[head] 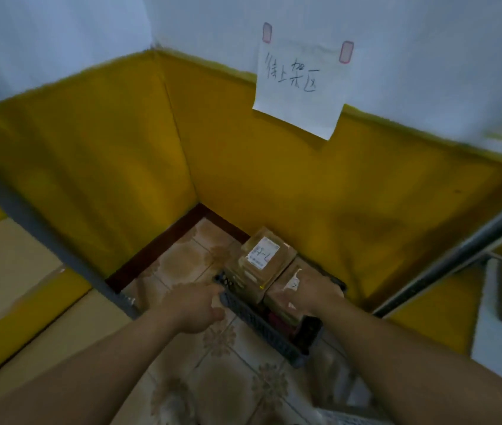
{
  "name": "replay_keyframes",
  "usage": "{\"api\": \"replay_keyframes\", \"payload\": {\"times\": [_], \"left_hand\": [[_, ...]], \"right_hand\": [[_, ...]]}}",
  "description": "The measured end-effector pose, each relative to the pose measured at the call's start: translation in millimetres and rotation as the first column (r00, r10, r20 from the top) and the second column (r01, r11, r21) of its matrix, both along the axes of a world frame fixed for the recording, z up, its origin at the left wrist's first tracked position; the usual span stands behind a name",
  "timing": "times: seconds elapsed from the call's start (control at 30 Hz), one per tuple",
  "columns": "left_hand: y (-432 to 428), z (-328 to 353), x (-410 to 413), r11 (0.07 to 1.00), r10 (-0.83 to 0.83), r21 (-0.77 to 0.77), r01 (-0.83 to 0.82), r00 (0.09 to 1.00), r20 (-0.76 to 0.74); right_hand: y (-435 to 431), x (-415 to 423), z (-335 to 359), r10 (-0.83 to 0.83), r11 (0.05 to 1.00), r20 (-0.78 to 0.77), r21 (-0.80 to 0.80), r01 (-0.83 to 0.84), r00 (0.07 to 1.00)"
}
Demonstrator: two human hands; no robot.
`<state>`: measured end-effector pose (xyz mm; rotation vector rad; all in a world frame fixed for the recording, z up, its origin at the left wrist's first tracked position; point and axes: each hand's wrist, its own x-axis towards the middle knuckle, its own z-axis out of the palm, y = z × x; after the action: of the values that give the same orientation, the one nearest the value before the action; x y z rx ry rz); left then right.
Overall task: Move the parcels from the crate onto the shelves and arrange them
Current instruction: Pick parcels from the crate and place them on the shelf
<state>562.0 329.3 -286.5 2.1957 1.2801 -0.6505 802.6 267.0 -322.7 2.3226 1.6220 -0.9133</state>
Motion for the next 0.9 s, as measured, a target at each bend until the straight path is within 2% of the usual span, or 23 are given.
{"api": "replay_keyframes", "payload": {"times": [0.13, 0.23, 0.4, 0.5, 0.7, 0.9], "left_hand": [[67, -29, 16, 0.988, -0.117, -0.095, 0.125, 0.989, 0.086], [119, -52, 25, 0.964, -0.23, -0.108, 0.243, 0.966, 0.116], [192, -79, 50, 0.912, -0.316, -0.23, 0.34, 0.939, 0.136], [221, -101, 77, 0.889, -0.366, -0.242, 0.388, 0.921, 0.132], [248, -183, 137, 0.913, -0.389, -0.092, 0.398, 0.916, 0.101], [255, -279, 192, 0.95, -0.311, 0.071, 0.304, 0.943, 0.115]], "right_hand": [[19, 26, -17, -0.239, 0.971, 0.009, -0.025, 0.239, 0.971], [31, 32, -35, -0.443, 0.895, 0.009, -0.06, 0.442, 0.897], [46, 23, -53, -0.623, 0.78, -0.024, -0.088, 0.62, 0.782], [54, 21, -68, -0.691, 0.723, -0.068, -0.108, 0.683, 0.72], [75, 48, -133, -0.744, 0.668, -0.136, -0.154, 0.728, 0.654], [102, 93, -255, -0.805, 0.592, -0.21, -0.206, 0.779, 0.555]]}}
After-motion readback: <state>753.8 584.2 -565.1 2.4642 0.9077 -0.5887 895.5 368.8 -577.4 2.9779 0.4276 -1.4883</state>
